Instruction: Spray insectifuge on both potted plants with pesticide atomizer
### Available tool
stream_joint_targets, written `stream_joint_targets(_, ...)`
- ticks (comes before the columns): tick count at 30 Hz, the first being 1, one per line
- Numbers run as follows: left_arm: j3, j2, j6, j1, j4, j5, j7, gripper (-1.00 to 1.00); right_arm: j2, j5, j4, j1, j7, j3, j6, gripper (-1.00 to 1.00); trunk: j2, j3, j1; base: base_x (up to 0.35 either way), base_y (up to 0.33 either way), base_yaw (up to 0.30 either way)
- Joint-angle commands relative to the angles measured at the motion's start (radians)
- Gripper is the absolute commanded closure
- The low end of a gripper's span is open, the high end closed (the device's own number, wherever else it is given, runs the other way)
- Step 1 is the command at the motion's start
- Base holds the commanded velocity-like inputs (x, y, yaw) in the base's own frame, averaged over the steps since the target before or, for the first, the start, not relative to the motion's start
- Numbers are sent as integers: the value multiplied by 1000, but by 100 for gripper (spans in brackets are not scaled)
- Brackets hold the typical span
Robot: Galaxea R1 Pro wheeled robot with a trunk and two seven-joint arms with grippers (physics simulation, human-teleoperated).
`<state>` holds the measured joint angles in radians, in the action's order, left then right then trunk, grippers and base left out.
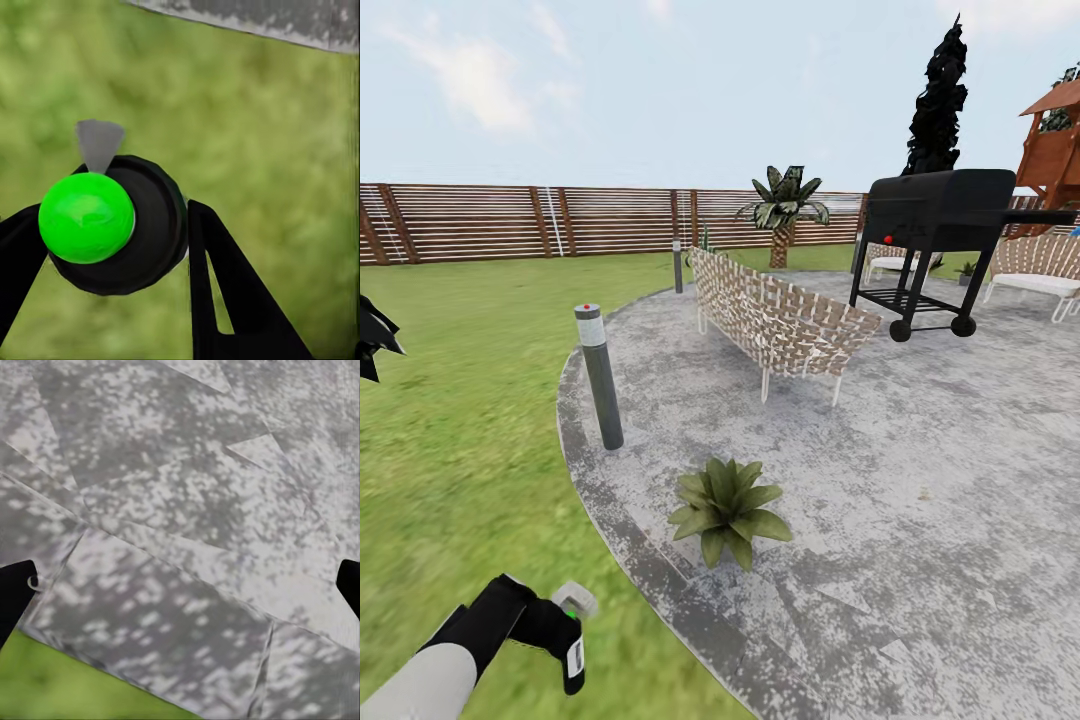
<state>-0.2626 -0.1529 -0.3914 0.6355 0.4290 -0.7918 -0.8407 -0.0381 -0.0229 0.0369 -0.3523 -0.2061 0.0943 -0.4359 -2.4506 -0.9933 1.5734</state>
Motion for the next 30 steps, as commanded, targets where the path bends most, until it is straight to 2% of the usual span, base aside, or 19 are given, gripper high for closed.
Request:
stream_joint_targets(1, 1, 2, -16, 5, 1, -6, -20, 100, 0, -3, 0, -1, -5, 8, -1, -100, 0, -1, 0, 0, 0, 0)
stream_joint_targets(6, 26, -2, -41, 10, 2, -10, -91, 100, -3, -7, 1, -1, -6, 4, -3, -100, 0, -1, 0, 0, 0, 0)
stream_joint_targets(10, 51, -6, -45, 4, 3, -13, -101, 100, -6, -8, 1, -1, -8, 3, -4, -100, 0, -1, 0, 0, 0, -1)
stream_joint_targets(13, 54, -13, -46, 9, 4, -13, -102, 100, -7, -13, 2, -1, -10, 1, -4, -100, 0, 0, 0, 0, 0, -118)
stream_joint_targets(17, 55, -12, -47, 11, 6, -13, -103, 100, -9, -38, 3, -1, -11, -1, -4, -100, 0, 3, 0, 12, 0, -241)
stream_joint_targets(19, 55, -7, -51, 13, 6, -13, -103, 100, -11, -65, 3, -1, -11, -1, -4, -100, 0, 4, 0, 231, 42, -270)
stream_joint_targets(25, 56, -3, -158, 41, 19, -11, -104, 100, -30, -106, 2, -1, -13, -1, -4, -100, 0, 8, 0, 314, 61, -279)
stream_joint_targets(28, 87, -2, -171, 45, 38, -10, -104, 100, -32, -112, 2, -1, -14, -1, -4, -100, 0, 10, 0, 334, 16, -281)
stream_joint_targets(30, 136, -1, -175, 45, 49, -10, -110, 100, -33, -124, 1, -1, -15, -1, -4, -100, 0, 11, 0, 336, 5, -282)
